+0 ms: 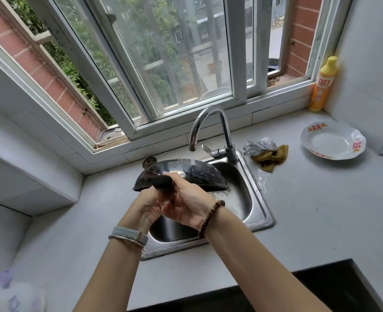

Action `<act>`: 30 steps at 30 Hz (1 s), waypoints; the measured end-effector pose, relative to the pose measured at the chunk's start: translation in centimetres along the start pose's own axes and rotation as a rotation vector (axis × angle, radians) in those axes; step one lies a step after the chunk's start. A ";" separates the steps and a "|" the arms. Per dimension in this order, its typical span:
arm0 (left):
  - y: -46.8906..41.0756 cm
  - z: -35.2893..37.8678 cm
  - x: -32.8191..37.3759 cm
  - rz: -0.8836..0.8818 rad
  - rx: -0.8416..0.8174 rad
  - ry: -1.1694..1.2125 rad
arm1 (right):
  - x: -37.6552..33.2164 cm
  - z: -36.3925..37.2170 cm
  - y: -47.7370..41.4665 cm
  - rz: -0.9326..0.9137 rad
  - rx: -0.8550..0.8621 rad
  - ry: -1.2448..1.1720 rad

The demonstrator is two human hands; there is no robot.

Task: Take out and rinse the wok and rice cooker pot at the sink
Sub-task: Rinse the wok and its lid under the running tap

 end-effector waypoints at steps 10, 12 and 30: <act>-1.2 0.8 0.5 0.035 -0.032 -0.030 | -1.5 0.2 -0.2 -0.011 -0.015 -0.020; -1.0 1.4 0.6 -0.005 -0.048 -0.049 | -1.7 0.2 -0.1 -0.012 -0.020 -0.025; 2.2 1.2 -0.4 -0.032 0.006 -0.046 | 0.6 -1.0 1.2 0.029 -0.010 0.028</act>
Point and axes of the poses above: each hand's wrist, its own y-axis away from the middle knuckle, its own z-axis out of the palm, x = y × z, the point moved 9 cm from there along -y, towards the middle knuckle, and after that the axes turned 14 degrees about z, right-handed, at the moved point
